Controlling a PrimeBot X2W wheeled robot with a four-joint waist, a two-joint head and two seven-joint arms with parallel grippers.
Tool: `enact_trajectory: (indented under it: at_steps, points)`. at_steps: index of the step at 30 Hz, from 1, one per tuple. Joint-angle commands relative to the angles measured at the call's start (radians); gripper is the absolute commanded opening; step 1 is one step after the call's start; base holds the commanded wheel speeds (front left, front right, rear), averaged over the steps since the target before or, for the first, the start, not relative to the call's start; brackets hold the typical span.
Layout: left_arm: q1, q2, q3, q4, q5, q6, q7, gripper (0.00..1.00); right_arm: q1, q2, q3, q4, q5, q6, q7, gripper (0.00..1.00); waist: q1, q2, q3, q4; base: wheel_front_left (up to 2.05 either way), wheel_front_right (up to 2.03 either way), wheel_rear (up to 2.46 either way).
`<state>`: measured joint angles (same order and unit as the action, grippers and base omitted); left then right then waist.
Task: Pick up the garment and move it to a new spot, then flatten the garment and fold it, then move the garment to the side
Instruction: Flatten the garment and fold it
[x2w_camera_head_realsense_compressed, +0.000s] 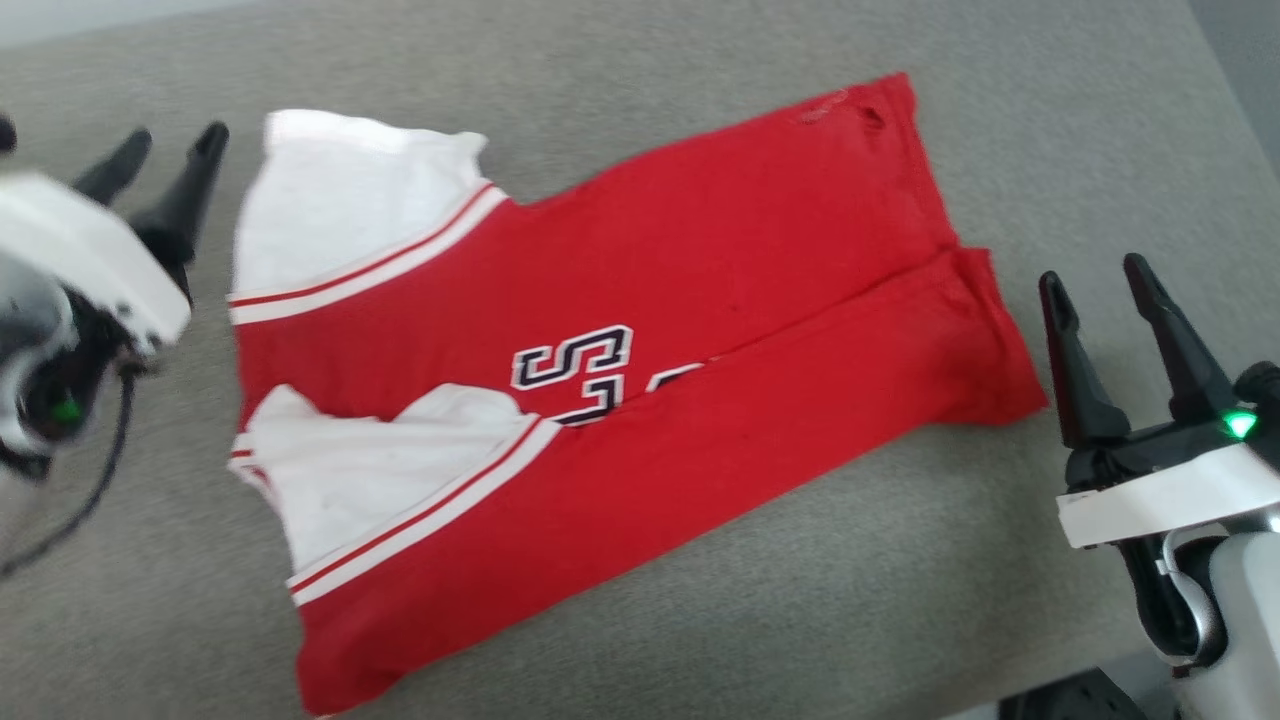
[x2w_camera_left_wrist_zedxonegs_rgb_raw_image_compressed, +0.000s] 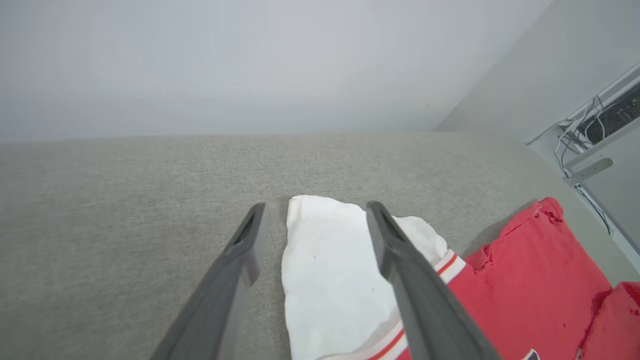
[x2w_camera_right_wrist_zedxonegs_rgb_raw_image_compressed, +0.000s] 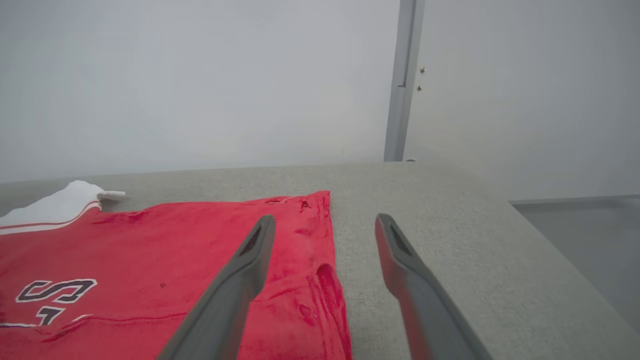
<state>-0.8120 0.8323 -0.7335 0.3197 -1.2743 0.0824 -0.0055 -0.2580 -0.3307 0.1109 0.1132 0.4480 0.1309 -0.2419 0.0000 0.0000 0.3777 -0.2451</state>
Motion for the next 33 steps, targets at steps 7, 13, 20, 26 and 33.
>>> enact_trajectory:
  at_steps: [7, 13, 20, 26, 33]
  points:
    - [-0.240, -0.033, -0.089, 0.256, 0.028, -0.027, 0.346, 1.00, -0.030, 0.033, 0.030, 0.044, 0.018, 0.000, -0.019, 1.00, 0.0000, 0.0000, 0.069, -0.100, 0.00, 0.00, 0.00]
    - [-0.337, -0.045, -0.124, 0.355, -0.027, -0.034, 0.632, 1.00, -0.044, 0.042, 0.052, 0.071, 0.037, 0.000, -0.022, 1.00, 0.0000, 0.0000, 0.097, -0.134, 0.00, 0.00, 0.00]
    - [-0.369, -0.076, -0.156, 0.366, -0.030, -0.054, 0.731, 0.00, -0.101, 0.013, 0.093, 0.093, 0.044, 0.000, -0.024, 1.00, 0.0000, 0.0000, 0.122, -0.132, 0.00, 0.00, 0.00]
    - [-0.393, -0.095, -0.165, 0.390, 0.018, -0.072, 0.660, 0.00, -0.279, -0.076, 0.215, 0.164, 0.065, 0.000, 0.116, 1.00, 0.0000, 0.0000, 0.135, -0.107, 0.00, 0.00, 0.00]
    - [-0.418, -0.161, -0.175, 0.405, 0.037, -0.114, 0.613, 0.00, -0.575, -0.165, 0.389, 0.331, 0.167, 0.000, 0.355, 1.00, 0.0000, 0.0000, 0.157, -0.033, 0.00, 0.00, 0.00]
